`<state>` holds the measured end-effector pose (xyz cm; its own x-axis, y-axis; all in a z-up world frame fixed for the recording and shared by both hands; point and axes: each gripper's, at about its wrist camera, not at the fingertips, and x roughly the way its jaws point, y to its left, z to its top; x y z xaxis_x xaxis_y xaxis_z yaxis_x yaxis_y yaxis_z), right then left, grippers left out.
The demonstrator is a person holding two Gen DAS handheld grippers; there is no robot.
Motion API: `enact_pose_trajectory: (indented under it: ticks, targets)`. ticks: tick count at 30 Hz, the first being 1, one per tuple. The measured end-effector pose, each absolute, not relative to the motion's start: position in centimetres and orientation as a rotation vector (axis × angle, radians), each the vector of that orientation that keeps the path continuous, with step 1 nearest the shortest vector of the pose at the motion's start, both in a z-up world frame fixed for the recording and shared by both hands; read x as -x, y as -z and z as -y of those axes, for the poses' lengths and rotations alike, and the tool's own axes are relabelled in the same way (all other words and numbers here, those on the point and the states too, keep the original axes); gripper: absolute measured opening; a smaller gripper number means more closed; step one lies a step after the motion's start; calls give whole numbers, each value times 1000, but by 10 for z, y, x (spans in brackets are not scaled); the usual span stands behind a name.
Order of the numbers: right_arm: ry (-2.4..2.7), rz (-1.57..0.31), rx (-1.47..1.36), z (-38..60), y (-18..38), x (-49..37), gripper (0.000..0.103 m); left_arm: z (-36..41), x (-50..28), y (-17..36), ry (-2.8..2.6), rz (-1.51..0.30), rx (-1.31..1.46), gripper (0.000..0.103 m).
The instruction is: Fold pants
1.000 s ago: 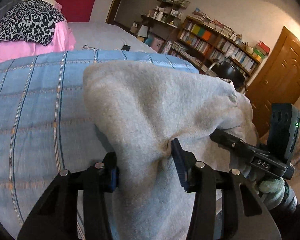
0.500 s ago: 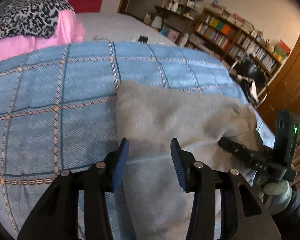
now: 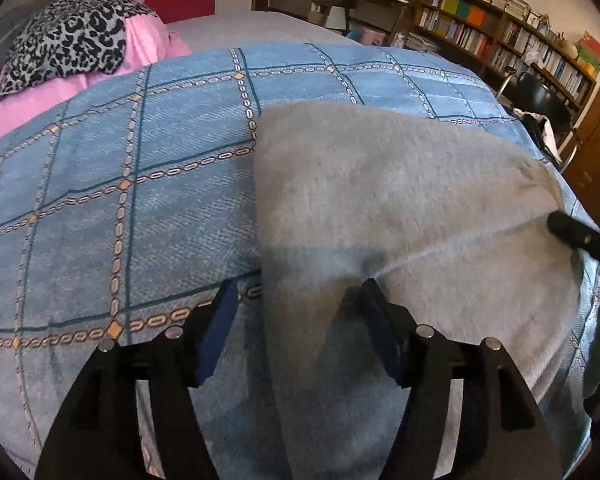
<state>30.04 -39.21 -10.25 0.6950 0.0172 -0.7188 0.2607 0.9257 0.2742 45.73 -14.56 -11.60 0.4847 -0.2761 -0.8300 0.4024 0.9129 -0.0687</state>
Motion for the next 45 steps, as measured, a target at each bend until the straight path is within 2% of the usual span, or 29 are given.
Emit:
enact_pose_trajectory:
  ticks: [5, 10, 15, 18, 21, 28, 33, 45]
  targets:
    - [295, -741, -261, 387, 79, -285, 85, 147, -430, 107, 399, -949, -210, 77]
    - [311, -722, -228, 384, 70, -278, 85, 149, -412, 106, 384, -943, -241, 77]
    - [308, -814, -105, 367, 100, -298, 84, 145, -412, 111, 369, -977, -229, 83]
    - [281, -873, -149, 377, 130, -309, 85, 145, -411, 111, 366, -981, -239, 84]
    - [262, -869, -198, 384, 130, -306, 86, 145, -407, 108, 364, -986, -240, 84]
    - [269, -808, -184, 373, 99, -273, 86, 150, -381, 90, 414, -964, -250, 86]
    - [258, -792, -204, 364, 84, -246, 87, 159, -355, 72, 428, -917, -260, 100]
    - [196, -760, -206, 336, 61, -200, 92, 160, -325, 43, 379, -878, -261, 100]
